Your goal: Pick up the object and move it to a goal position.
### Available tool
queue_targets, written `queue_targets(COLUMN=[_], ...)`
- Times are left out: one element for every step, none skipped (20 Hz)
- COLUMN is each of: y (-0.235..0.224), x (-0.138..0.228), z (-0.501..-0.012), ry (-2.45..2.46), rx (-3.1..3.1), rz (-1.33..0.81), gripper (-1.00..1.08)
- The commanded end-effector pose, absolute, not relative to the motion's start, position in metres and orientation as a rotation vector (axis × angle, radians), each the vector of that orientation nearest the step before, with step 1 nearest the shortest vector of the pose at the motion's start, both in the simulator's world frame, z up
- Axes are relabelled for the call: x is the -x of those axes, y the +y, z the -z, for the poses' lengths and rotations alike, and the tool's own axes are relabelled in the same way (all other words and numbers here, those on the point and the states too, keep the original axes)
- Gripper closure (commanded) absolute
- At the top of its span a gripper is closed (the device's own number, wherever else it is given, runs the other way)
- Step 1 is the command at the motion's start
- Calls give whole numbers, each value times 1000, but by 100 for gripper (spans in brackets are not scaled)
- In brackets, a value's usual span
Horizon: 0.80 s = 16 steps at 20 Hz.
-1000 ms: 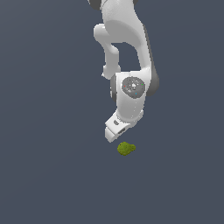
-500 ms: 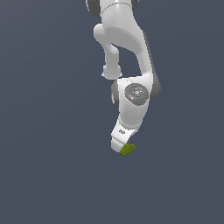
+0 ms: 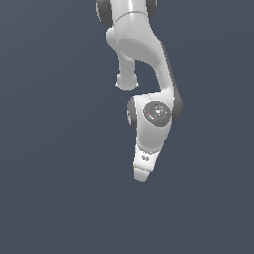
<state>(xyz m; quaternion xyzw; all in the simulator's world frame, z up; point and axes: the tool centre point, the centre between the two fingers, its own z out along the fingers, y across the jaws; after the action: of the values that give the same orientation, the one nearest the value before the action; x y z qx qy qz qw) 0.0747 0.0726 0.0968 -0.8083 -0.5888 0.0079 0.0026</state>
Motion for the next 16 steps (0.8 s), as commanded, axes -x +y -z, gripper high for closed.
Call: queue_targets(y=[74,74,74,75,75,75,75,75,75,76,76,76,76,76,76,76], x=[-79,-80,-82,-83,-84,-85,-86,-86,-87,-87,-88,-88,-88,-88,-88,-88], z=[-95,-94,-94,-93,-93,-92,-92,-92,-92,-91,-91,-91,-91,-91,-91,-91], ry=[-1916,-1939,-1959,-1978,-1994,-2009,-2022,-2033,-2043,-2050,-2056,-2060,-2063,-2064,-2058,-2058], rx=[2485,2468,2452,2438,2425,2413,2403,2394,2386,2380,2375,2371,2369,2369,2373,2373], rz=[-17,-14,-12,-10,-8,-6,-5,-4,-3,-2,-1,0,0,0,-1,-1], gripper=[-92,-92,-92,-92,-92,-92,-92,-92,-92,-92,-92,-92,-92,-92,-92,-92])
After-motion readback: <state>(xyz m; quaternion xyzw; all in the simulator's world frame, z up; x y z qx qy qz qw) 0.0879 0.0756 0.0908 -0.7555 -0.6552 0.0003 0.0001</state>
